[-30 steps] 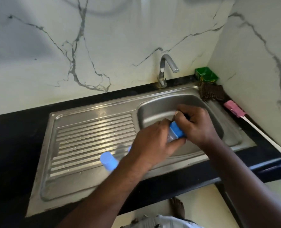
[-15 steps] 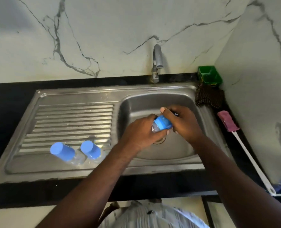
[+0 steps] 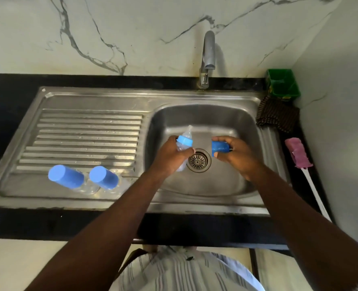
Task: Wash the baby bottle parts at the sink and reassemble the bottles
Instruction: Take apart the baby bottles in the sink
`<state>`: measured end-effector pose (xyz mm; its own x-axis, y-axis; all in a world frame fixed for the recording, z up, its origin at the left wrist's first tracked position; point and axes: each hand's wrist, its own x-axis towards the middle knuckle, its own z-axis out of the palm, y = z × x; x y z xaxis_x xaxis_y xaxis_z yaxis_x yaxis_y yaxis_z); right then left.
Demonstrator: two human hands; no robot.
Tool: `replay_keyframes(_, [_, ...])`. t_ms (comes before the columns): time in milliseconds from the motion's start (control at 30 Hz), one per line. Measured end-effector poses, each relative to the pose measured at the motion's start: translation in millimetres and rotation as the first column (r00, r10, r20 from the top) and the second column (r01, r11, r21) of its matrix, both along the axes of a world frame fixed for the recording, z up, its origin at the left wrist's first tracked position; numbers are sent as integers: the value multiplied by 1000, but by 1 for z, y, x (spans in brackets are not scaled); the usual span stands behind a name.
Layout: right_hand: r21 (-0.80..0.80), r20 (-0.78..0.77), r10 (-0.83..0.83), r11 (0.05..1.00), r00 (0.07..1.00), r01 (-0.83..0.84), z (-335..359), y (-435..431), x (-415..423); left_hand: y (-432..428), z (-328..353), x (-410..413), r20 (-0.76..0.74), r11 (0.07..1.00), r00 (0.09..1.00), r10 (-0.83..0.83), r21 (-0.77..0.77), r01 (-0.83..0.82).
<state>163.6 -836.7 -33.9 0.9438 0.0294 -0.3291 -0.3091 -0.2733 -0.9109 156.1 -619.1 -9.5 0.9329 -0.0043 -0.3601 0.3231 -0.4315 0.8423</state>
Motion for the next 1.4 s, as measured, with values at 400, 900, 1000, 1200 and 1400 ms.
replay_keyframes(400, [-685,-419,458,408,784,-604,-113,-2,45,10,-32,20,-36,941,991,-133,308,137])
replay_keyframes(900, [-723,-478,449,287,755,-628,-126,-17,38,7,-55,17,-11,916,974,-228,338,218])
replay_keyframes(1000, [-727,-482,440,283,758,-626,-123,-22,42,7,-55,17,6,918,974,-227,335,212])
replay_keyframes(1200, [-741,-393,359,421,847,-523,-116,-26,39,14,-55,11,31,924,974,-225,325,203])
replay_keyframes(1400, [-345,85,7,938,996,23,-56,-1,40,15,-43,6,81,920,956,-281,307,245])
